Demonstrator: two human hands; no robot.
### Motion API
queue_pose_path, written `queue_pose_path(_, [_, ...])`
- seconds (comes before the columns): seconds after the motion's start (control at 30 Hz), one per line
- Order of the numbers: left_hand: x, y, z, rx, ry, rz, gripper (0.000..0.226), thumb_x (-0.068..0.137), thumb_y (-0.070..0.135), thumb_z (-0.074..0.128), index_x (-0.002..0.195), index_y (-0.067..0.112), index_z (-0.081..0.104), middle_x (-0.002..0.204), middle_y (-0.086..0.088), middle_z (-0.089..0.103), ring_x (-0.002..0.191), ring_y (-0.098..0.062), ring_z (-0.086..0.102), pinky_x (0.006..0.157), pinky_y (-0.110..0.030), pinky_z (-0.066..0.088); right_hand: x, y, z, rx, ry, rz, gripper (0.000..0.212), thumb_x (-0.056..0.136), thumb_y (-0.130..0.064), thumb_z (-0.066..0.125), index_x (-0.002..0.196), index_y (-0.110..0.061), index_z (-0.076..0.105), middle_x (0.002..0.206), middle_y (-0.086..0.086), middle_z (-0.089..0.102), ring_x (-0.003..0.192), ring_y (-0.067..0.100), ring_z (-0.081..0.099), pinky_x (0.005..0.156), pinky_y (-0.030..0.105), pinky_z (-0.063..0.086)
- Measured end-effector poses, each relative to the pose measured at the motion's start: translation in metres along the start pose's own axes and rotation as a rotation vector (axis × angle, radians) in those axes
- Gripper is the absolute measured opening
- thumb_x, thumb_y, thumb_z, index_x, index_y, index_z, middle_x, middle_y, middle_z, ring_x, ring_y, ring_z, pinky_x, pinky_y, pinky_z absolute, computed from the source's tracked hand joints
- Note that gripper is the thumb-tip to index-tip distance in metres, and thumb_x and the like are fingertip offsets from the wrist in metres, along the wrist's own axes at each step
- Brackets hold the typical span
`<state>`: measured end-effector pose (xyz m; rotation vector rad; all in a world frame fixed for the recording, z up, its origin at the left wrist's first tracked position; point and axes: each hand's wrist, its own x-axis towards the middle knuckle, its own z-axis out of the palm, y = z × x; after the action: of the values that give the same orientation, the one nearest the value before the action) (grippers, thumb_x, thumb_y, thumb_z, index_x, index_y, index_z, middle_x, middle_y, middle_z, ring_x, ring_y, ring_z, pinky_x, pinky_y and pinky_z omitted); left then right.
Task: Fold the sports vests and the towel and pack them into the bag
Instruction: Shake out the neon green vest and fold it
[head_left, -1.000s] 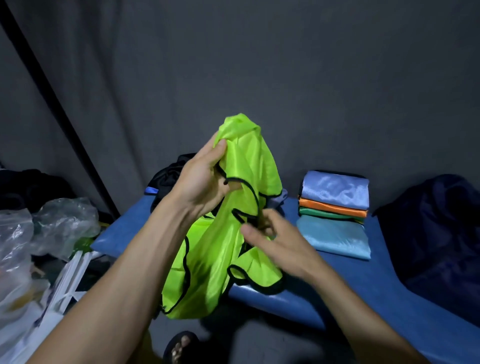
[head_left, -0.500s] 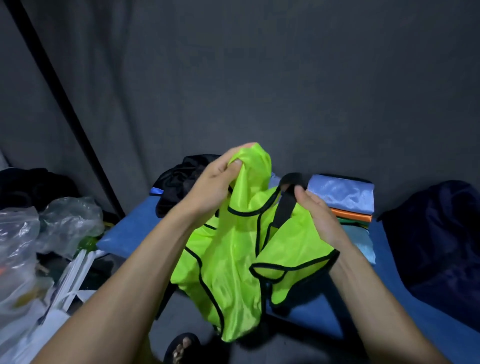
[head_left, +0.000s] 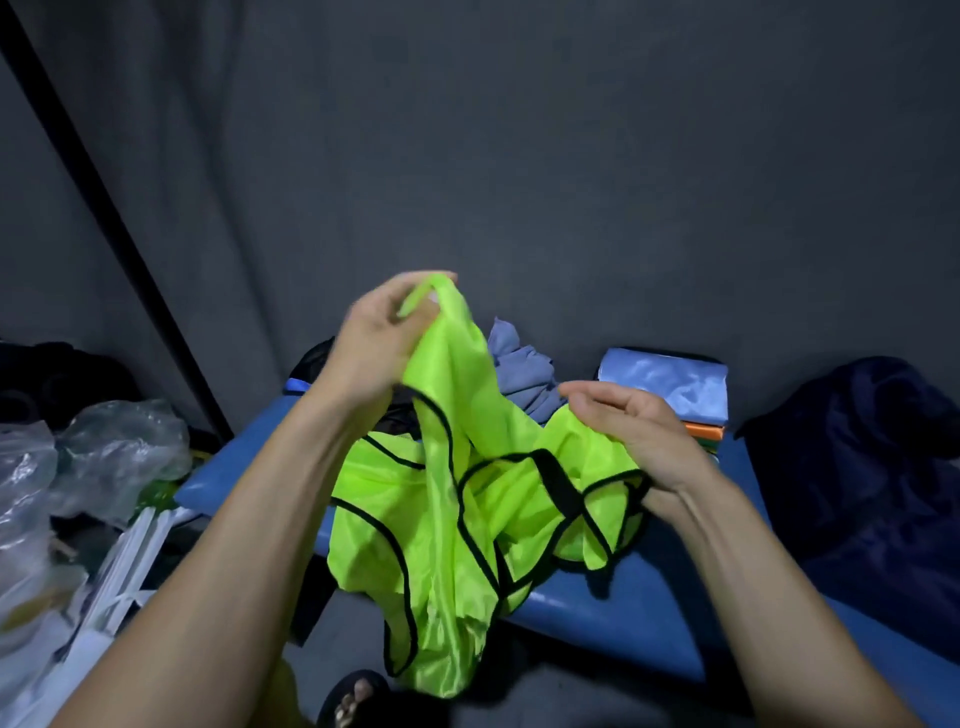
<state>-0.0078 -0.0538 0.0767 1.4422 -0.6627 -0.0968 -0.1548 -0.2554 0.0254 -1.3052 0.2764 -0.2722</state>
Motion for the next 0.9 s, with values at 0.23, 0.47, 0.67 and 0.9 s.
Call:
queue_pose_path(0.23, [-0.036,-0.034,0.052,0.414,-0.77,-0.032,0.025,0.101,0.021,0.064,0.124,0.016,0.068,0.111,0.005,0.075,0.101,-0.018,0.072,0.093,-0.039,0.056,-0.001,0.006,0.019,0.077,0.226,-0.087,0.011,0.089,-0.016,0.075,0.096,-0.009,0.074,0.076,0.008,0.072,0.065,0.018,0.065,0.064,0.031,0.056])
queue_pose_path(0.47, [-0.024,-0.03,0.034,0.142,-0.643,-0.337,0.066,0.09,0.048,0.067,0.11,-0.014,0.059,0.098,-0.016,0.062,0.089,-0.028,0.054,0.08,-0.043,0.042,-0.003,-0.004,-0.003,-0.062,0.034,-0.262,0.026,0.097,-0.032,0.061,0.121,-0.023,0.069,0.117,0.002,0.074,0.103,0.02,0.07,0.087,0.031,0.053])
queue_pose_path(0.67, [-0.015,-0.029,0.021,0.129,-0.642,-0.363,0.06,0.094,0.038,0.064,0.115,-0.018,0.056,0.103,-0.024,0.061,0.091,-0.034,0.051,0.08,-0.042,0.042,-0.014,-0.006,-0.019,-0.79,-0.265,-0.586,0.041,0.088,-0.003,0.073,0.123,-0.023,0.069,0.131,-0.007,0.061,0.128,0.02,0.057,0.102,0.032,0.048])
queue_pose_path(0.9, [-0.019,-0.028,0.017,0.68,-0.426,0.122,0.031,0.099,0.034,0.059,0.121,0.013,0.06,0.109,-0.002,0.07,0.095,-0.016,0.064,0.084,-0.043,0.051,-0.018,-0.015,-0.011,-0.347,0.053,-0.613,0.013,0.093,-0.025,0.067,0.081,-0.022,0.064,0.087,0.013,0.069,0.081,0.021,0.06,0.074,0.037,0.048])
